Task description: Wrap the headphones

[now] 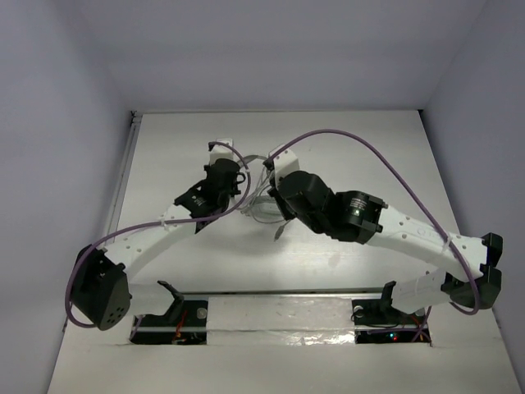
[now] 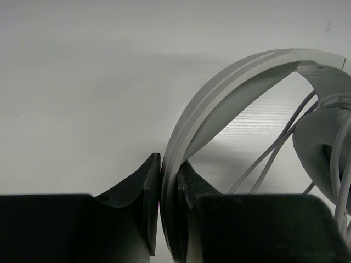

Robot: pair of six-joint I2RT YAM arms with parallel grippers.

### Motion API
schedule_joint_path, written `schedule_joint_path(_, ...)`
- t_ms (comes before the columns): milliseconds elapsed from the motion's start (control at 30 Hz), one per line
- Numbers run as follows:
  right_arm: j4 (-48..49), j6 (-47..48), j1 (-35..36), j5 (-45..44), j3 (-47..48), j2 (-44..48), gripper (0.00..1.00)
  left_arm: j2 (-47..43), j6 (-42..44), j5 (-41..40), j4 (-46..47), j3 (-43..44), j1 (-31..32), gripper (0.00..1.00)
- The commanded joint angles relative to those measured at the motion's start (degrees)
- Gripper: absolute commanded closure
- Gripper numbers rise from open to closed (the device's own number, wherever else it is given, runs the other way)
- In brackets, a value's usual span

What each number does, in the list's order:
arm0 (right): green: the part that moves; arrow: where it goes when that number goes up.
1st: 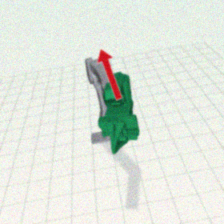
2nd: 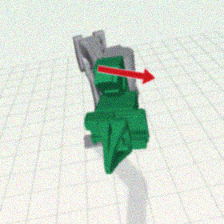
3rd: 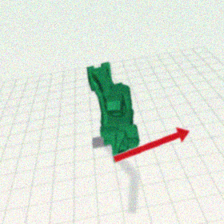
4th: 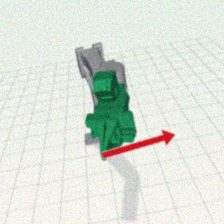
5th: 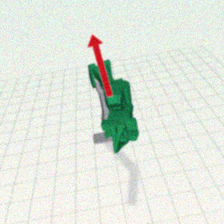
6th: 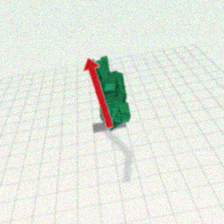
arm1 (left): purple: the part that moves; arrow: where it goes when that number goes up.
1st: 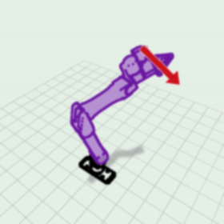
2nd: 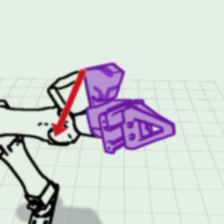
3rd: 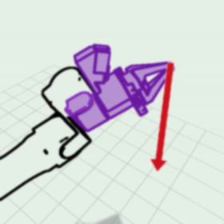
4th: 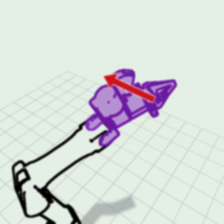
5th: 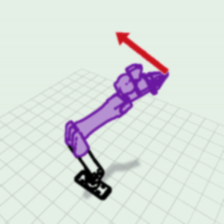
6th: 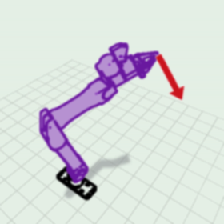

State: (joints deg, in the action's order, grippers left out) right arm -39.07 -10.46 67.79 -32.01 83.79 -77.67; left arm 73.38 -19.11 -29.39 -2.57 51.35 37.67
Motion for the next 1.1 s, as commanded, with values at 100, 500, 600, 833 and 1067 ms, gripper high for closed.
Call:
schedule_joint_path(100, 5.1, 4.8, -5.2, -9.8, -2.8, 1.7, 1.00, -6.8, 1.7, 14.7, 0.9, 2.6, 0.8, 1.00)
schedule_joint_path(500, 10.8, 7.7, -15.2, -11.1, -7.8, 1.8, 1.00, -6.1, 8.8, 29.1, -5.6, 6.9, 0.8, 1.00)
schedule_joint_path(600, 11.4, 6.4, -16.5, -10.7, -8.8, 1.7, 0.96, -7.5, 9.3, 32.0, -6.2, 8.4, 0.8, 1.00)
schedule_joint_path(833, 13.2, 3.3, -17.2, -8.2, -11.5, 1.4, 0.87, -6.9, 8.2, 37.5, -5.4, 12.1, -0.8, 1.00)
schedule_joint_path(1067, 15.7, -0.5, -19.7, -4.5, -15.1, 3.4, 0.62, -6.6, 5.9, 48.3, -0.3, 10.9, -8.3, 1.00)
